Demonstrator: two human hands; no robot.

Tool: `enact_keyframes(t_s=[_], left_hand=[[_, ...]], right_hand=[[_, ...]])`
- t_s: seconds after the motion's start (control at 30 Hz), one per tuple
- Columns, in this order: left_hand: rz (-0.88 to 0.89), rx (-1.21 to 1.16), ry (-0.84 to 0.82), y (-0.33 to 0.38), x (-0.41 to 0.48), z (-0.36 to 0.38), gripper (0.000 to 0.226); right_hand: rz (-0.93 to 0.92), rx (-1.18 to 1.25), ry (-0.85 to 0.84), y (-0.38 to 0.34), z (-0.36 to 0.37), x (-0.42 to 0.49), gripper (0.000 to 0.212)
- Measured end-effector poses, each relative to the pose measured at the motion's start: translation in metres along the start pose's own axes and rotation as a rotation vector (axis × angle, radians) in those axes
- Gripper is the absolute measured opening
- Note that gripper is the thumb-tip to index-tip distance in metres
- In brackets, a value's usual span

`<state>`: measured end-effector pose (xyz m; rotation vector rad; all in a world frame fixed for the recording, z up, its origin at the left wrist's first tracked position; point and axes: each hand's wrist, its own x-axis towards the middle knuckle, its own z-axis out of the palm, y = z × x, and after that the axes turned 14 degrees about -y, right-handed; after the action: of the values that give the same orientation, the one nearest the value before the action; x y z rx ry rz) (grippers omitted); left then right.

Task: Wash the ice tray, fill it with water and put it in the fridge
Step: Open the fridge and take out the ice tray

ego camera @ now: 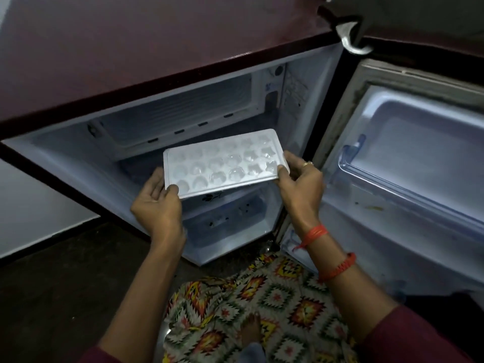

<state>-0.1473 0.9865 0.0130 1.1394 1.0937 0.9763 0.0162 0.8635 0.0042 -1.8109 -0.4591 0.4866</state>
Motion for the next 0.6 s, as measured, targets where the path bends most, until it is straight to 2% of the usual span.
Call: enact_keyframes(t_s=[0.37,0.6], left_hand=[[-0.15,0.066,-0.121,-0.044,-0.075,0.017,0.046],[-0.237,0.086,-0.282,-0.056,-0.13,0.046,0.048]], right_hand=[[0.202,0.186,0.241,0.075,-0.056,-0.093,0.033],[0.275,0.294,0.423,0.11,-0.114,-0.156,0.035]])
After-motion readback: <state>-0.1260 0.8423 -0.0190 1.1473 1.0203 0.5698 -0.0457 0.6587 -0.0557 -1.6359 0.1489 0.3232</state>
